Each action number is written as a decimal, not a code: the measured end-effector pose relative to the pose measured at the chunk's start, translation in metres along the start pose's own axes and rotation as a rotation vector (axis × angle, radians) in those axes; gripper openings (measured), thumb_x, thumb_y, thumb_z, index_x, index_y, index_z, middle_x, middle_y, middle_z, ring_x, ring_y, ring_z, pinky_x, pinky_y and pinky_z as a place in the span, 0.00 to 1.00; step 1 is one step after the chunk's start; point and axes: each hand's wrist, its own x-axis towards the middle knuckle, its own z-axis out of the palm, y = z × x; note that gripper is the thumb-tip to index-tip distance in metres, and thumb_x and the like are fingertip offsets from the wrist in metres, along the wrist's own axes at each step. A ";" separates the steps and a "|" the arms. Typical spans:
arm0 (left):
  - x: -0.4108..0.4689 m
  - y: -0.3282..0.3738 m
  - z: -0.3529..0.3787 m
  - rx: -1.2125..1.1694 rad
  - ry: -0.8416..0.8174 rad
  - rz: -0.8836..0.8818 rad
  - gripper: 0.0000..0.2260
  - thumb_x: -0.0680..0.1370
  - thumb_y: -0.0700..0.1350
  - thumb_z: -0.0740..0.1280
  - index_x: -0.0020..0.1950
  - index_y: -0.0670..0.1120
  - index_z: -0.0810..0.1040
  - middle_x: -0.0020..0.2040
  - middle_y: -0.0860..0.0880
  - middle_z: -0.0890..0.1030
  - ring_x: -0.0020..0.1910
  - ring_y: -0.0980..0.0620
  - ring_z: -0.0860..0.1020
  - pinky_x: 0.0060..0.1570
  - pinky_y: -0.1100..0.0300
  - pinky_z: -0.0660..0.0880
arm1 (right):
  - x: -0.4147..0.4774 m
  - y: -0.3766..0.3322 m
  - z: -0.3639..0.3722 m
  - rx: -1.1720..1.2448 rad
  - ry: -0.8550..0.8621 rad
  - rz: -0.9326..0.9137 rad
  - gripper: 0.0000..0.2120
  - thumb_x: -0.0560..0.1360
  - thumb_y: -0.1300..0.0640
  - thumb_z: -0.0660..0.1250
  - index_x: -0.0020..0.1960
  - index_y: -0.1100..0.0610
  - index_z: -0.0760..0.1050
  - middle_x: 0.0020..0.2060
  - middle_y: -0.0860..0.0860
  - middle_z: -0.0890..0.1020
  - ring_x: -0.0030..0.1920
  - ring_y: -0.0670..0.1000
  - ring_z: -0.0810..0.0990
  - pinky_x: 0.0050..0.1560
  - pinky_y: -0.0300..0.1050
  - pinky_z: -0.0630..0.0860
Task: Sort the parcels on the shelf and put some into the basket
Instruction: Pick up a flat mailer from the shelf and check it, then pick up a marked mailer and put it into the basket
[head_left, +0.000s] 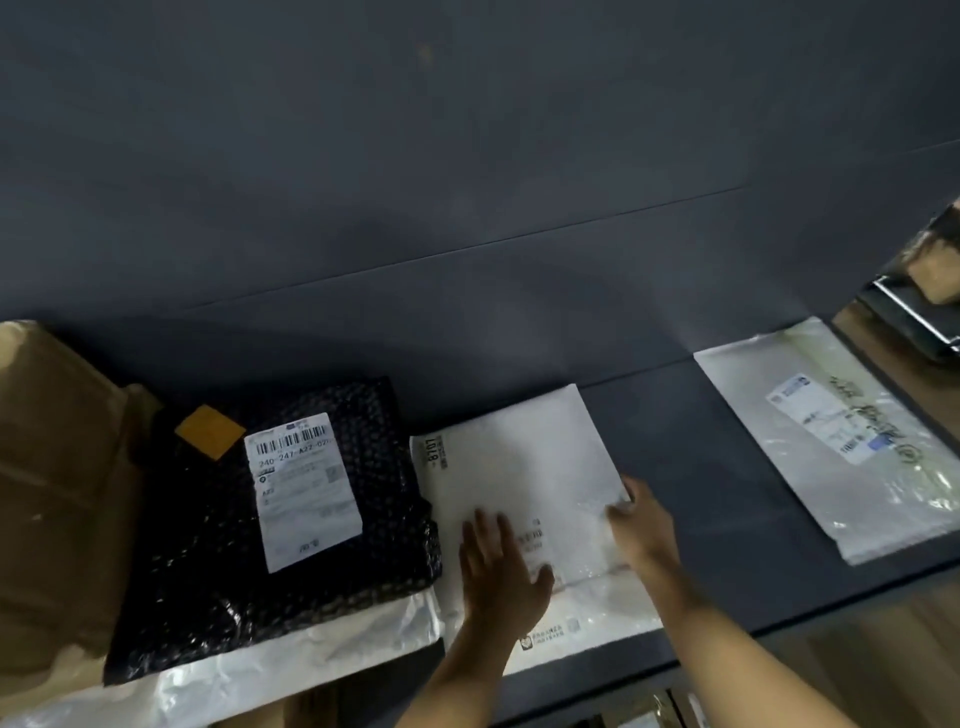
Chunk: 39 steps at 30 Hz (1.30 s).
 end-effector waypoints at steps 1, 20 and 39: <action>0.006 0.001 -0.002 0.008 0.004 -0.002 0.39 0.80 0.58 0.56 0.77 0.41 0.35 0.76 0.38 0.32 0.76 0.36 0.35 0.74 0.47 0.37 | 0.004 -0.002 0.002 -0.023 -0.001 0.001 0.23 0.75 0.66 0.59 0.70 0.56 0.68 0.59 0.58 0.79 0.49 0.57 0.77 0.48 0.44 0.72; 0.031 0.014 -0.030 0.169 -0.022 -0.123 0.32 0.82 0.56 0.53 0.79 0.42 0.44 0.79 0.37 0.44 0.78 0.37 0.46 0.75 0.45 0.50 | 0.002 -0.011 0.022 -0.765 -0.280 -0.400 0.29 0.78 0.50 0.60 0.76 0.44 0.54 0.78 0.46 0.52 0.77 0.53 0.49 0.74 0.58 0.51; -0.070 0.169 -0.045 0.272 0.107 0.363 0.26 0.81 0.52 0.53 0.78 0.51 0.52 0.78 0.43 0.50 0.75 0.40 0.53 0.72 0.48 0.55 | -0.099 0.081 -0.190 -0.471 0.212 -0.020 0.26 0.78 0.50 0.58 0.75 0.51 0.57 0.72 0.53 0.64 0.69 0.58 0.65 0.67 0.55 0.66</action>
